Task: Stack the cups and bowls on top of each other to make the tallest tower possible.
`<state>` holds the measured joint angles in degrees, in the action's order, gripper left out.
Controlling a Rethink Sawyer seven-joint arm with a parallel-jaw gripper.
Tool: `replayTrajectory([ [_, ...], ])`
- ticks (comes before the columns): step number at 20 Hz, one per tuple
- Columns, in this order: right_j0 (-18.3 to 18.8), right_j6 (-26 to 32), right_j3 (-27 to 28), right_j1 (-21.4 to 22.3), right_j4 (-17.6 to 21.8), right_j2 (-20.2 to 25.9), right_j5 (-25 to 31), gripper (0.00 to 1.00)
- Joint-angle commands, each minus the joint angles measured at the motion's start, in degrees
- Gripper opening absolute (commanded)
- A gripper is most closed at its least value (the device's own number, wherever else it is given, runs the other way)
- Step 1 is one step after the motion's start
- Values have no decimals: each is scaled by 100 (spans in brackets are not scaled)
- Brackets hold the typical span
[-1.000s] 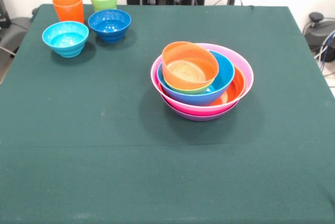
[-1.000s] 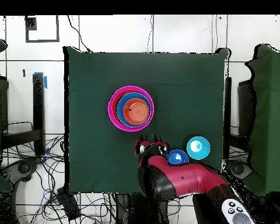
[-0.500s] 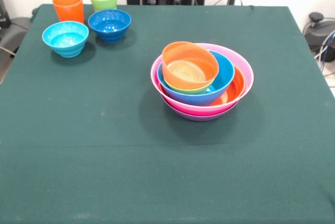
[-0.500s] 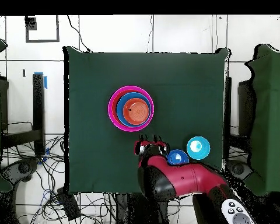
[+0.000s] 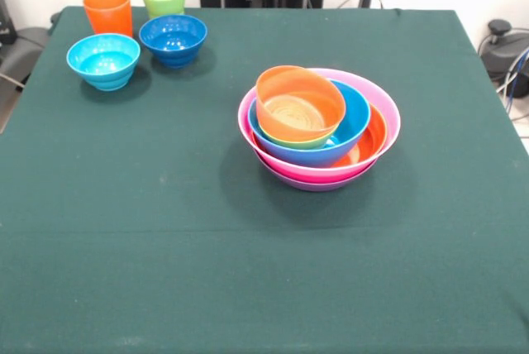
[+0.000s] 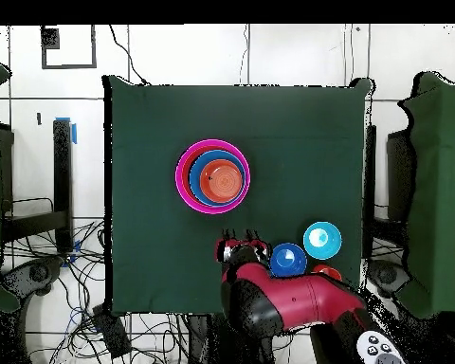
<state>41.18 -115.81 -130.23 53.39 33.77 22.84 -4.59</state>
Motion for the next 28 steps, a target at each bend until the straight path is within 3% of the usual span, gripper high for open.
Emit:
replayTrajectory([
  [1,16,-322,-388,-248,482,116,-123,100],
  [5,107,-203,-194,-459,380,288,292,100],
  [11,191,-132,-50,-364,266,546,435,100],
  [14,91,-332,1,-425,150,293,321,100],
  [15,8,-240,35,-340,-4,132,817,100],
  [17,176,189,139,34,-520,341,2034,100],
  [19,255,526,720,164,-835,492,2731,100],
  [23,91,924,2023,-414,-818,502,3756,100],
  [28,-33,1344,3125,-1004,-541,742,4687,100],
])
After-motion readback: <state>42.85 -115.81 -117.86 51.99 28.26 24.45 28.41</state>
